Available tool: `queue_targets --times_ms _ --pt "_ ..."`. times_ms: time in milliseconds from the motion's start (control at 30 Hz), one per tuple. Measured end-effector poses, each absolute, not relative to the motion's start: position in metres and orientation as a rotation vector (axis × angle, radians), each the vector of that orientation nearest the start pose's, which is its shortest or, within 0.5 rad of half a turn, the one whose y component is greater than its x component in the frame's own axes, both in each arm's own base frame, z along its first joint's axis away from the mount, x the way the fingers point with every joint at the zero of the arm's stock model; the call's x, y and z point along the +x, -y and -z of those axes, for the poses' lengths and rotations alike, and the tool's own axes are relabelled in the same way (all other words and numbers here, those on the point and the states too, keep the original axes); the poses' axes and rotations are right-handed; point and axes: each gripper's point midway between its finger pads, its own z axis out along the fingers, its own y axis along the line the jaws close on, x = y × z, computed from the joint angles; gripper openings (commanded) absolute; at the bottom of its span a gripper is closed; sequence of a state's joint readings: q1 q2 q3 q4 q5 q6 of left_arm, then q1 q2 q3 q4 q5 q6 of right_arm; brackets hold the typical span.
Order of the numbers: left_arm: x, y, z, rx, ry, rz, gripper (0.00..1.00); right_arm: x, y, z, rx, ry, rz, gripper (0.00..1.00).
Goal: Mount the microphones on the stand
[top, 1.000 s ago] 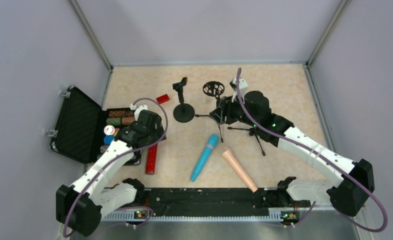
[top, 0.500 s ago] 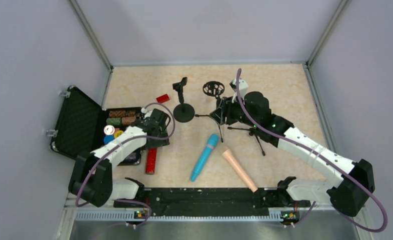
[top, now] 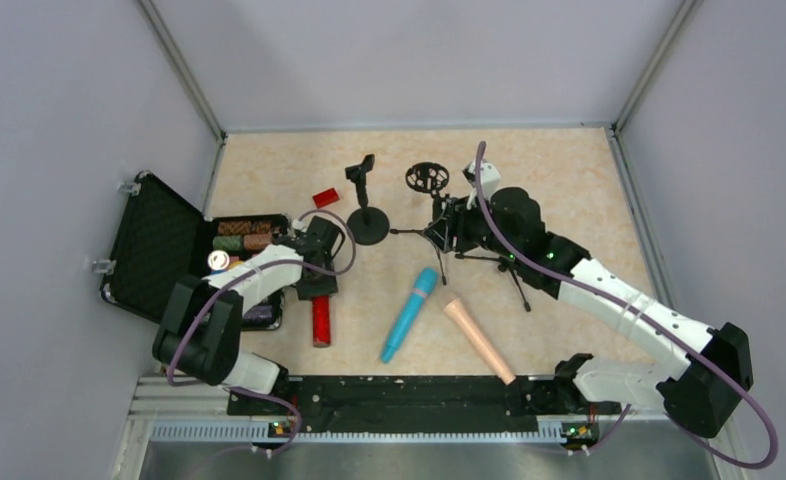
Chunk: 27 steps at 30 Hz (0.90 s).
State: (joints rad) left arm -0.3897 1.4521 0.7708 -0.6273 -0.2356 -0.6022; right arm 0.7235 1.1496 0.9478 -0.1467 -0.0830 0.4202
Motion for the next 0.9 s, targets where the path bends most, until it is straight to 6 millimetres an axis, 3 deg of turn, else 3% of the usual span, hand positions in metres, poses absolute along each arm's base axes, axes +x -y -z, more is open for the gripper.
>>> queue_targets --times_ms 33,100,300,500,600,700,833,900 --pt "0.237 0.080 -0.017 -0.321 -2.785 -0.096 0.24 0.267 -0.277 -0.244 -0.359 -1.977 -0.831 0.48" --pt "0.238 0.084 -0.016 -0.315 -2.789 -0.068 0.22 0.266 -0.276 -0.245 -0.356 -1.975 -0.828 0.47" --pt "0.238 0.101 -0.017 -0.284 -2.805 0.048 0.24 0.267 -0.275 -0.245 -0.354 -1.973 -0.826 0.47" --pt "0.228 0.138 -0.022 -0.113 -2.814 0.137 0.29 0.267 -0.276 -0.245 -0.353 -1.972 -0.827 0.47" --pt "0.230 0.166 -0.033 0.021 -2.785 0.159 0.36 0.267 -0.276 -0.245 -0.354 -1.973 -0.828 0.47" --pt "0.234 0.188 -0.038 0.113 -2.762 0.173 0.55 0.267 -0.276 -0.245 -0.354 -1.972 -0.828 0.47" --pt "0.232 0.196 -0.032 0.189 -2.770 0.148 0.71 0.267 -0.276 -0.245 -0.354 -1.971 -0.828 0.47" --pt "0.229 0.198 -0.031 0.206 -2.772 0.143 0.74 0.267 -0.276 -0.245 -0.353 -1.971 -0.828 0.48"
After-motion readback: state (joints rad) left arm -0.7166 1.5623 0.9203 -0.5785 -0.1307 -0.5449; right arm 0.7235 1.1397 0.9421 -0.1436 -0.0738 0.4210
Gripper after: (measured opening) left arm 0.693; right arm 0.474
